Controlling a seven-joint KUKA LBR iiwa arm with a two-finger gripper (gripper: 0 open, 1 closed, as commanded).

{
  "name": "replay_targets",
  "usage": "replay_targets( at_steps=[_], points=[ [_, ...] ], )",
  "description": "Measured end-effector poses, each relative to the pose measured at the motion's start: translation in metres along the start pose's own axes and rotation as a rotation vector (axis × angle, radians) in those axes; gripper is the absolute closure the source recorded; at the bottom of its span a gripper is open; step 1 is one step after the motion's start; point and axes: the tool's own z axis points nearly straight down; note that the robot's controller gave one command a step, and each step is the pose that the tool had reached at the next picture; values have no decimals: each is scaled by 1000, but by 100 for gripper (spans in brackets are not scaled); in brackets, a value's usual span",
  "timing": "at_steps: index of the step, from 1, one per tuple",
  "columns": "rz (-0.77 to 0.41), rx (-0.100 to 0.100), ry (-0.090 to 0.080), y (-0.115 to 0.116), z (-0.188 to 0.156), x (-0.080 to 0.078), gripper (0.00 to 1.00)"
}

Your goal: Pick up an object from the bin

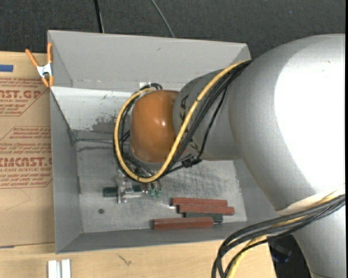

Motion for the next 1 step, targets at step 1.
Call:
replay_targets(
  at_steps=[1],
  points=[
    [8, 3, -5, -24, -197, 5, 100]
  ],
)
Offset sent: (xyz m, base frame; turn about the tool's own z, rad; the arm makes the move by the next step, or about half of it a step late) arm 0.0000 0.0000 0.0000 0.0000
